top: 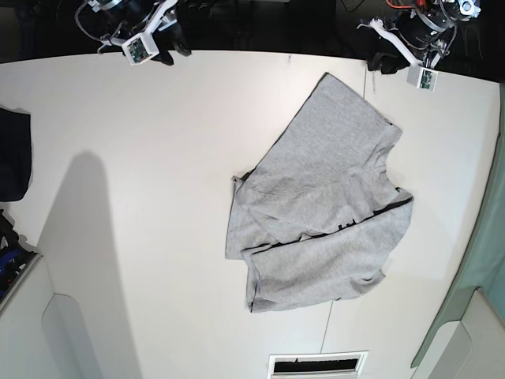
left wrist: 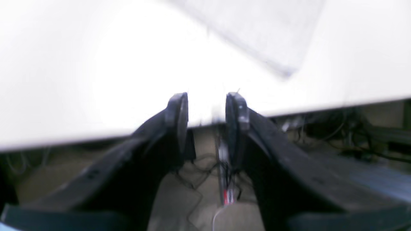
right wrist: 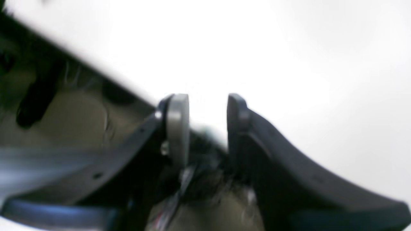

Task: Layout the t-shirt on the table in an organized manner, then fold the t-shirt properly
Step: 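Reach both grippers down and grasp edges of the grey t-shirt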

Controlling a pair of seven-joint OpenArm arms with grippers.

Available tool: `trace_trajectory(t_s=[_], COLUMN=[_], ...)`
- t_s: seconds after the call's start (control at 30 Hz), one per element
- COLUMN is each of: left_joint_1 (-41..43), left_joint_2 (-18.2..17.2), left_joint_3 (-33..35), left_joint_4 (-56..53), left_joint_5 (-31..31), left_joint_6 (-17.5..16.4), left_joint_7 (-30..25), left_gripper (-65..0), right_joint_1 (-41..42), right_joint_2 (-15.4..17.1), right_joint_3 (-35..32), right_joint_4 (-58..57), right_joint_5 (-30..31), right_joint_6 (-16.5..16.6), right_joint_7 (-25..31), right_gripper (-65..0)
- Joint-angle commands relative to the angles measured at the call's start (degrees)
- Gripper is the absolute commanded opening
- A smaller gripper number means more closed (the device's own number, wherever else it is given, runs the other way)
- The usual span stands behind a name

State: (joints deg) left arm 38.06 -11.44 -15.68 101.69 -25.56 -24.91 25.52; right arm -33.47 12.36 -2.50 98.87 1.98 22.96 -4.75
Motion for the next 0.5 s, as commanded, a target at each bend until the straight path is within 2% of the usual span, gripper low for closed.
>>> trace_trajectory(t_s=[0.0,0.1,0.27,0.47], left_joint_1=[-0.3,-3.5,-10.8,-21.5], left_joint_2=[-0.9,-2.2,-5.1,-5.9], left_joint_3=[0.1,1.2,4.2,7.6], left_joint_4=[1.2,1.2,0.1,-9.7], left_joint_5=[-1.4,-2.5,-2.5,1.0], left_joint_6=[-0.4,0.0,4.1,7.5], left_joint_7=[-0.9,-0.9,-0.8,-1.3], left_gripper=[-40.2,-35.3,-34.6,-34.6], right_joint_1=[1.5,7.3,19.0,35.9], right_joint_2=[0.1,-0.2,-1.3,-6.6], right_joint_3=[0.1,0.1,0.1,0.1], right_joint_4=[1.0,0.9,-2.1,-16.3], right_joint_5=[0.9,1.0,1.1,1.1], right_joint_6=[0.4,0.4,0.4,0.4], right_joint_7=[1.2,1.2,1.2,1.3], right_gripper=[-45.3,-45.3,-45.3,-44.4])
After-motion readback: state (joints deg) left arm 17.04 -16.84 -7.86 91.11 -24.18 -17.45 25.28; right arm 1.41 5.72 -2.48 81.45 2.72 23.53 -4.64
